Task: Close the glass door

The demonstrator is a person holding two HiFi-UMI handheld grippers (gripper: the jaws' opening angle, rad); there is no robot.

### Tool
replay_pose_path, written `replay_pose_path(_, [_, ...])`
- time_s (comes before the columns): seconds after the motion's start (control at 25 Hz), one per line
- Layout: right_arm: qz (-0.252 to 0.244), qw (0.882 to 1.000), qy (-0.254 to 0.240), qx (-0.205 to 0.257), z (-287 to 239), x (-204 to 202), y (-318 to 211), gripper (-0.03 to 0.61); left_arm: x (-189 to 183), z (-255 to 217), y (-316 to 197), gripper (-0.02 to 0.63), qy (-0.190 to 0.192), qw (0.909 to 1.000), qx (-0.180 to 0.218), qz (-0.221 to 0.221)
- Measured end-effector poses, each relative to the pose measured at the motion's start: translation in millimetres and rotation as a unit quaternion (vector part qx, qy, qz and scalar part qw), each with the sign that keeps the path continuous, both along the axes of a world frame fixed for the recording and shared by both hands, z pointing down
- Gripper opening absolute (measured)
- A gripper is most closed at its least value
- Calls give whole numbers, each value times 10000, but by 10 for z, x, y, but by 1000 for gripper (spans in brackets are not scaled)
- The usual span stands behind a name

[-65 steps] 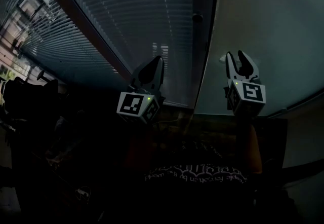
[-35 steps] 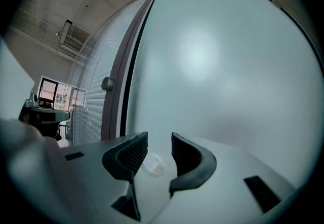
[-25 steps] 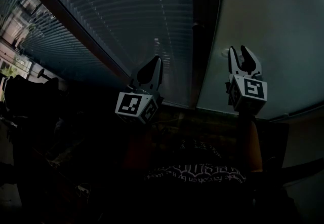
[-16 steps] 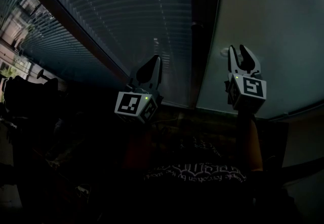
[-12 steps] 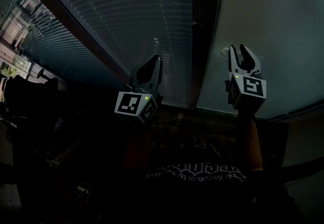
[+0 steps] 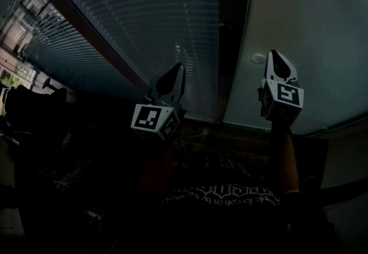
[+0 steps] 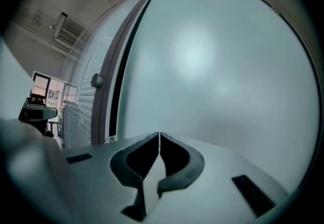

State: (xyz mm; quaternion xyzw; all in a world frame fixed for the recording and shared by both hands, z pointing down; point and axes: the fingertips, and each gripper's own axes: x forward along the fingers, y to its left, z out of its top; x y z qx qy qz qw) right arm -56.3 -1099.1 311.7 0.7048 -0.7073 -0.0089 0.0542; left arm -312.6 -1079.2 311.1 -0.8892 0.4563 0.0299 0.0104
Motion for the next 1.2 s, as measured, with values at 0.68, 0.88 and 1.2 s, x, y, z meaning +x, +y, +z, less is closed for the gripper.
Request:
replay_pose_path(0.68, [-32, 9997, 148, 194, -106, -8, 138, 2, -40, -15, 71, 2, 69, 10000, 6, -35])
replay_pose_path(0.88, [-56, 9996, 174, 231, -144, -18, 164, 2, -49, -26, 90, 2, 69, 10000, 22, -41])
replay_pose_path(1.2, [-88, 9985, 302, 452, -284, -58, 244, 2, -85, -35, 89, 2, 66, 9999, 36, -81])
